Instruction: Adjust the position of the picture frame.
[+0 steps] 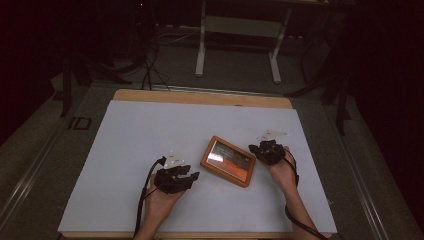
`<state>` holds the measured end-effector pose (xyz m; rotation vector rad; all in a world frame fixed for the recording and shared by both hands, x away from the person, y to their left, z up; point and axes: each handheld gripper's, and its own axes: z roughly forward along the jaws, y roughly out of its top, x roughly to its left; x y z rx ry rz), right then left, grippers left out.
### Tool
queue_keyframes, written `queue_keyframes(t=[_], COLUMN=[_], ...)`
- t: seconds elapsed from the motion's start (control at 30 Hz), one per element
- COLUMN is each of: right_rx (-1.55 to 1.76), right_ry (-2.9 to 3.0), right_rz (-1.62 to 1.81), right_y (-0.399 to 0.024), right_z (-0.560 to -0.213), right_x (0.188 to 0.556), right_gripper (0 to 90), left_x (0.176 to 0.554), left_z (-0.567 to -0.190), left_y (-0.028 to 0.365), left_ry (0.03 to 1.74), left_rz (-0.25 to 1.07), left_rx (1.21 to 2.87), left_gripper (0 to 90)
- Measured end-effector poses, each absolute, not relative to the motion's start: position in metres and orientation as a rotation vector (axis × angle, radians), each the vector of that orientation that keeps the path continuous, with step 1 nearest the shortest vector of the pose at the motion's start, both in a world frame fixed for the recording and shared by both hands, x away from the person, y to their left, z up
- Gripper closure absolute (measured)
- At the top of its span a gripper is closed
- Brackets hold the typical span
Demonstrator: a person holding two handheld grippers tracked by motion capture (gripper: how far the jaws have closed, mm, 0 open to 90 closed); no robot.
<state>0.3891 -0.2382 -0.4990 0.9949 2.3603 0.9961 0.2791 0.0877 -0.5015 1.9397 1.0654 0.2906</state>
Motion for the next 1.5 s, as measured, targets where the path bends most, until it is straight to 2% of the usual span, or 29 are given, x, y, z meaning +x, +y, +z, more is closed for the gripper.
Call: queue_keyframes(t=[0.17,0.33,0.5,0.97,1.2,1.37,1.5], right_rx=[1.018,1.019,1.013,0.965,0.958,0.950,0.941], right_ry=[2.365,2.384,2.404,2.441,2.444,2.450,2.451], right_rz=[0.983,0.964,0.966,0.983,0.981,0.980,0.980], right_y=[-0.239,-0.238,-0.236,-0.231,-0.232,-0.232,-0.232], right_z=[-0.504,-0.509,-0.510,-0.504,-0.504,-0.504,-0.502], right_x=[0.394,0.396,0.398,0.396,0.395,0.395,0.394], right_gripper=[90.0,90.0,90.0,90.0,90.0,90.0,90.0], left_x=[0.288,0.300,0.309,0.329,0.334,0.337,0.338], left_z=[-0.504,-0.511,-0.513,-0.518,-0.515,-0.514,-0.515], left_y=[0.077,0.072,0.067,0.062,0.061,0.060,0.062], left_ry=[1.077,1.137,1.152,1.196,1.206,1.210,1.207], left_rz=[0.255,0.225,0.177,0.068,0.058,0.028,0.013], left_rx=[1.935,1.912,1.893,1.816,1.819,1.820,1.828], left_gripper=[52.6,40.7,36.0,35.1,36.1,42.2,42.1])
